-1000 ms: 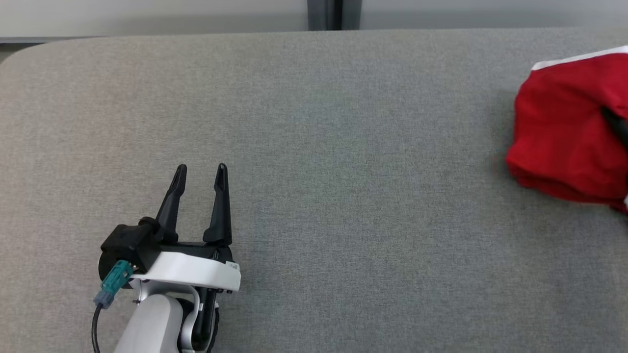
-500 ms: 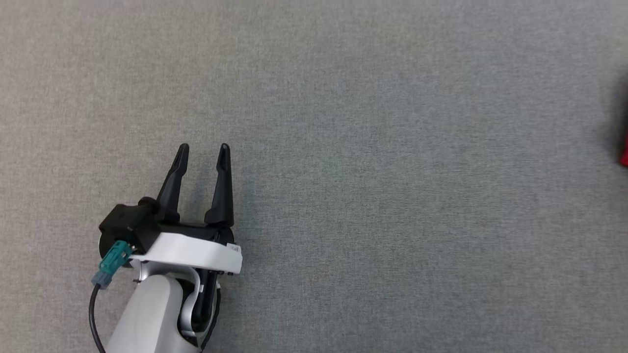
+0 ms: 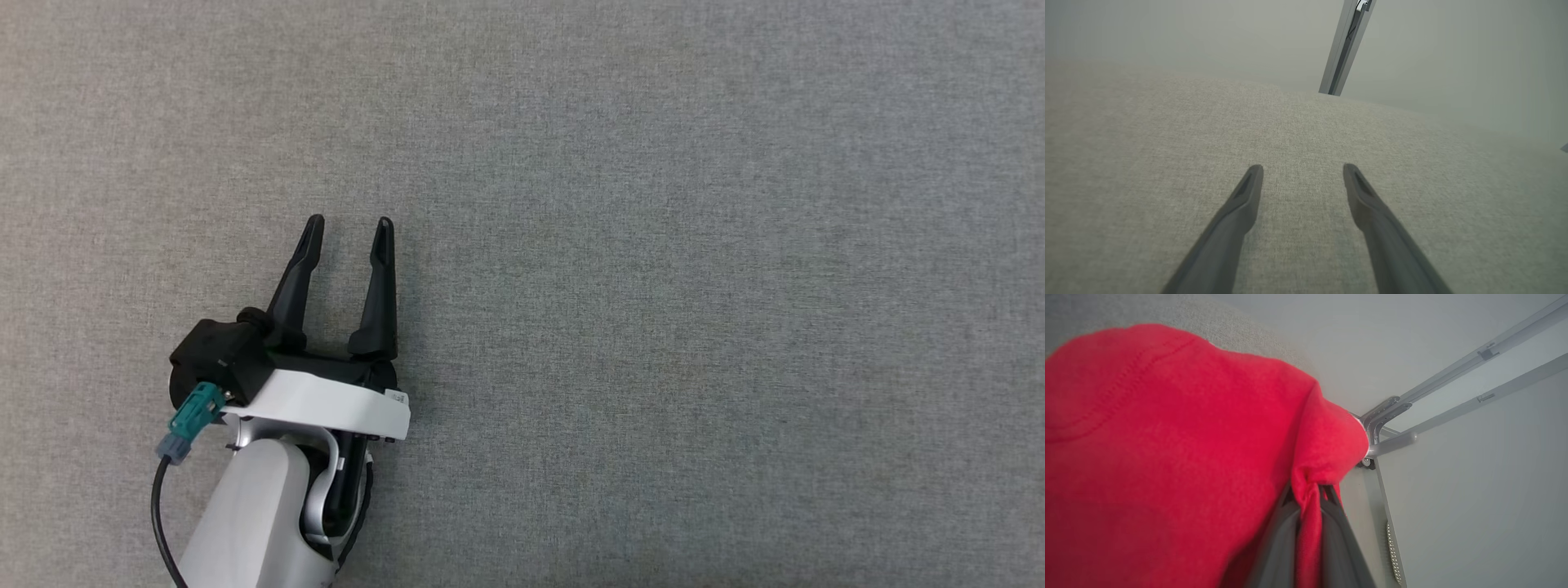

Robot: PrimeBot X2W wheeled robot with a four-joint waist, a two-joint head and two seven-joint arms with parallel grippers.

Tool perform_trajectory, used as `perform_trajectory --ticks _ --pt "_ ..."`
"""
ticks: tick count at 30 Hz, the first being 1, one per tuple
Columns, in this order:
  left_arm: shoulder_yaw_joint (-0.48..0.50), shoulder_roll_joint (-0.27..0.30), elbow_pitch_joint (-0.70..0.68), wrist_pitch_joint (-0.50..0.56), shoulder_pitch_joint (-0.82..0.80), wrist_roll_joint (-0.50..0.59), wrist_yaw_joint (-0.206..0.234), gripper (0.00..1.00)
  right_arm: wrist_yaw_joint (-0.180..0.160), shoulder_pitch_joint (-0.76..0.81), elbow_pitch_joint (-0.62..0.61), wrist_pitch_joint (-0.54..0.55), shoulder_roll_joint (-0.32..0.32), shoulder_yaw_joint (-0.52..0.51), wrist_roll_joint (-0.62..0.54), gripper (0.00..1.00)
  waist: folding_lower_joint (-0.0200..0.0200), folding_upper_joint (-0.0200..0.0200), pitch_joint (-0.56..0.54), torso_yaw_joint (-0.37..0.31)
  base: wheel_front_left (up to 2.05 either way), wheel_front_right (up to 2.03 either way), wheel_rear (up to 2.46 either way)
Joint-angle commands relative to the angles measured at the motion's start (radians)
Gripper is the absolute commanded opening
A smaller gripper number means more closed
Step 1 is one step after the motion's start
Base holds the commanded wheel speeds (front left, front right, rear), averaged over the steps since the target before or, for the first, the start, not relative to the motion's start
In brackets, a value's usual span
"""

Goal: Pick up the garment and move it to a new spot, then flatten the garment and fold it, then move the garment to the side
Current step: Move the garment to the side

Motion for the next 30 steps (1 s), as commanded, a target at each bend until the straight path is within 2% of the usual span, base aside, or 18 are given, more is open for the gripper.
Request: perform_trajectory --ticks 1,3,8,9,10,11,14,21,30 --pt "-0.003 0.003 0.000 -0.002 -0.016 0.003 -0.004 1.00 -0.001 0.004 0.001 -0.001 0.005 -0.022 -0.048 0.00 0.0000 0.0000 0.011 0.004 0.00 0.00 0.00" --pt "-0.007 0.003 -0.001 -0.002 -0.023 0.001 -0.005 1.00 -0.001 0.005 0.017 -0.011 0.006 -0.024 -0.100 0.00 0.0000 0.0000 0.022 0.007 0.00 0.00 0.00" --pt "-0.014 0.003 0.002 -0.002 -0.037 0.001 -0.008 1.00 -0.001 -0.021 0.055 -0.002 0.024 -0.003 -0.119 0.00 0.0000 0.0000 0.035 0.009 0.00 0.00 0.00" --pt "-0.012 0.004 -0.004 -0.002 -0.037 0.001 -0.011 1.00 -0.001 -0.021 0.060 0.004 0.027 -0.001 -0.116 0.10 0.0000 0.0000 0.037 0.009 0.00 0.00 0.00" --pt "-0.010 0.004 -0.007 -0.002 -0.037 0.000 -0.014 1.00 -0.001 -0.020 0.066 0.007 0.026 0.000 -0.118 0.42 0.0000 0.0000 0.038 0.010 0.00 0.00 0.00" --pt "-0.008 0.004 -0.010 -0.002 -0.038 0.001 -0.013 1.00 -0.001 -0.023 0.076 0.009 0.024 0.002 -0.117 1.00 0.0000 0.0000 0.038 0.011 0.00 0.00 0.00" --pt "-0.001 0.004 -0.011 -0.002 -0.036 0.004 -0.015 1.00 -0.001 -0.030 0.093 0.017 0.036 0.007 -0.106 1.00 0.0000 0.0000 0.032 0.011 0.00 0.00 0.00" --pt "0.012 0.004 -0.012 -0.002 -0.014 0.008 -0.017 1.00 -0.001 -0.036 0.121 0.019 0.006 0.048 -0.122 1.00 0.0000 0.0000 -0.012 0.000 0.00 0.00 0.00" --pt "0.023 0.004 -0.015 -0.002 0.033 0.003 -0.007 1.00 -0.001 -0.079 0.099 0.057 -0.017 0.088 -0.144 1.00 0.0000 0.0000 -0.134 -0.024 0.00 0.00 0.00"
